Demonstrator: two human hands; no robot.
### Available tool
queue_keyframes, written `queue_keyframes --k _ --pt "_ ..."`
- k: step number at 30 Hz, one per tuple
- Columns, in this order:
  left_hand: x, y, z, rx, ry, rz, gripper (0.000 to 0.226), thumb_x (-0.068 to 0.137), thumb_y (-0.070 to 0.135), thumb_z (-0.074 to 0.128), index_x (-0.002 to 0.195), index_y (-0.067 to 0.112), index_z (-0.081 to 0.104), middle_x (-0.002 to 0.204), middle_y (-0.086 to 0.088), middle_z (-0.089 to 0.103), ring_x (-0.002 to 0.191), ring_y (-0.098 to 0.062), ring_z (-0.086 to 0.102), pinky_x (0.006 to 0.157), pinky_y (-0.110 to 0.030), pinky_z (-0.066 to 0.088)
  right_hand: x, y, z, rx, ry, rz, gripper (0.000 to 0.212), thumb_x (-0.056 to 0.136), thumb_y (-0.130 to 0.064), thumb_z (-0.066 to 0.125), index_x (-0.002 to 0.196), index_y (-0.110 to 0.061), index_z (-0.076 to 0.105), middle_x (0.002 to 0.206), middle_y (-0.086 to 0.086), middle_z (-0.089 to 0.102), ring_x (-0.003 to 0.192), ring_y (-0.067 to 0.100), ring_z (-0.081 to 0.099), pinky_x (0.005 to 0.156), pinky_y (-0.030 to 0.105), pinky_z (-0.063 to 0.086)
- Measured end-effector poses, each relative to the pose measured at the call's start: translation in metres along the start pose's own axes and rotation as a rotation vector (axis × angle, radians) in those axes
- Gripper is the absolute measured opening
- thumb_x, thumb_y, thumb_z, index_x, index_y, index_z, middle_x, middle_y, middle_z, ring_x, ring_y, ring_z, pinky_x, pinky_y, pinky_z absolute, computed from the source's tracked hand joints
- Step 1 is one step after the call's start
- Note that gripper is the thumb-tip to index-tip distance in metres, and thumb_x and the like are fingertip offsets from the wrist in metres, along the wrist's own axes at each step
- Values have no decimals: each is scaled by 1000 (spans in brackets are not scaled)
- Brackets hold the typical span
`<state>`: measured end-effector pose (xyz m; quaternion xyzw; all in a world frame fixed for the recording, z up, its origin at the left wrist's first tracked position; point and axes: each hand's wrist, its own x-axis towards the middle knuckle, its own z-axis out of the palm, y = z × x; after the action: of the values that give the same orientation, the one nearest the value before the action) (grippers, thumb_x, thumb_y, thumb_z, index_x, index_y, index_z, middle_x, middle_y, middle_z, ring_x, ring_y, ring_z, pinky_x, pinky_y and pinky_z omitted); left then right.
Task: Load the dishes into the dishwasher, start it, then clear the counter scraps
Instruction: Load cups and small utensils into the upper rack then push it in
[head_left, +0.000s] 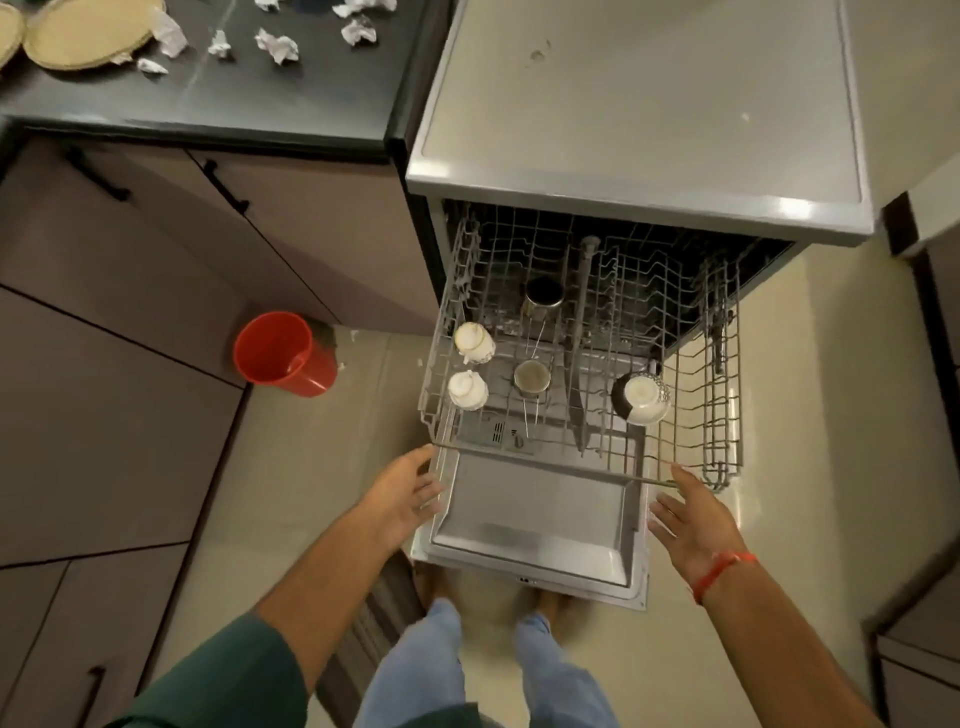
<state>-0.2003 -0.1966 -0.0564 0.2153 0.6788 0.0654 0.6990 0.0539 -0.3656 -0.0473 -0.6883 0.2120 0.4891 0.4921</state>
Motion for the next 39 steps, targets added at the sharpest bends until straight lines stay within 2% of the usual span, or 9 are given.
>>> queue_keyframes --k 3,6,8,11,16,21,26,36,39 --pt "18 -4 17 -70 40 -10 55 103 35 54 151 12 38 151 -16 44 127 -27 54 102 -38 46 32 -4 -10 98 57 53 56 100 -33 58 150 -13 41 154 22 39 139 33 43 113 41 38" --pt "39 1 41 -162 57 -20 48 104 35 53 145 14 44 153 -18 40 132 -29 49 106 -39 43 67 -7 -13 206 68 115 65 100 -37 57 155 -14 32 154 21 38 139 33 43 117 43 35" --pt "54 9 58 -207 59 -12 35 104 34 53 132 14 52 149 -18 42 128 -28 50 110 -39 42 87 -12 -9 257 53 100 63 101 -37 57 156 -17 32 148 20 42 132 31 48 117 43 36" --pt "72 21 76 -245 73 27 48 102 35 55 145 16 44 148 -18 44 130 -27 50 114 -39 40 107 -21 1 305 54 53 59 99 -39 57 152 -19 38 130 13 52 118 26 54 113 41 39" --pt "77 19 81 -219 127 75 28 105 29 51 131 24 55 136 -2 55 128 -17 54 106 -32 44 100 -6 7 321 53 30 38 102 -32 53 138 -20 55 128 6 62 124 21 58 113 40 40" --pt "97 -25 75 -245 224 11 18 104 24 52 117 21 64 117 -3 61 111 -15 60 93 -31 48 113 43 -1 343 148 145 22 104 -24 49 121 -20 62 127 12 64 114 23 62 93 36 48" --pt "116 -20 90 -349 180 -115 15 103 26 53 113 22 64 117 -9 62 118 -24 59 107 -38 44 136 42 10 469 116 172 47 93 -34 62 138 -22 54 138 12 58 129 26 56 112 39 41" --pt "125 7 87 -417 61 -135 35 91 30 65 124 17 64 115 -14 64 112 -31 61 112 -45 42 142 21 19 494 18 177 104 49 -38 91 143 -20 52 117 11 62 123 27 59 109 43 43" --pt "129 9 88 -393 16 -112 23 90 30 66 111 20 66 113 -14 67 109 -30 61 113 -46 43 145 17 22 505 0 138 89 61 -38 84 143 -23 52 118 9 62 130 25 56 108 41 43"
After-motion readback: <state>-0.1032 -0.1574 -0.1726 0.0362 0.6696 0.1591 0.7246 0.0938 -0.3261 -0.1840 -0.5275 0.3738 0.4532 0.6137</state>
